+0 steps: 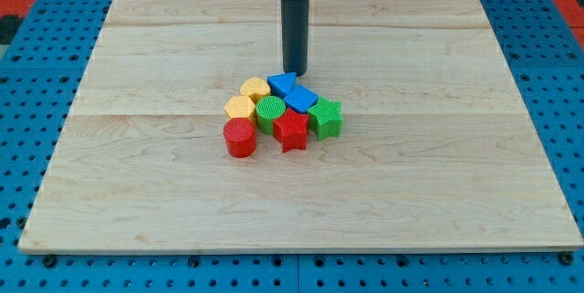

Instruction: Place the blue blocks and green star at the top center of the board

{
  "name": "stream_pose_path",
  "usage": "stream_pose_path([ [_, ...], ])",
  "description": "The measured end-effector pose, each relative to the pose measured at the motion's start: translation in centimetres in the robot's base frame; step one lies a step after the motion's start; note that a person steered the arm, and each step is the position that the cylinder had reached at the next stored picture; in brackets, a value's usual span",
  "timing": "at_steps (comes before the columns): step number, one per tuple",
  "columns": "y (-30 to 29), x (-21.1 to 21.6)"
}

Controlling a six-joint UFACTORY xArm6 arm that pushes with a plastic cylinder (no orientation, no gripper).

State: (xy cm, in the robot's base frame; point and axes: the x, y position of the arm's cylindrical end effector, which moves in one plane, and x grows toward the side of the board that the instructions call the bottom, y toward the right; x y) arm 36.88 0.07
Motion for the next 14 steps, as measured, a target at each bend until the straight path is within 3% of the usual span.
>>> stream_pose_path([
  [2,0.4,0.0],
  [3,9.0,-0.1],
  [4,15.3,3.1],
  [6,7.5,8.1],
  [7,6.9,11.3],
  [11,-8.9,-0.6],
  [12,-14.1,-0.9],
  [14,-18.8,-2.8],
])
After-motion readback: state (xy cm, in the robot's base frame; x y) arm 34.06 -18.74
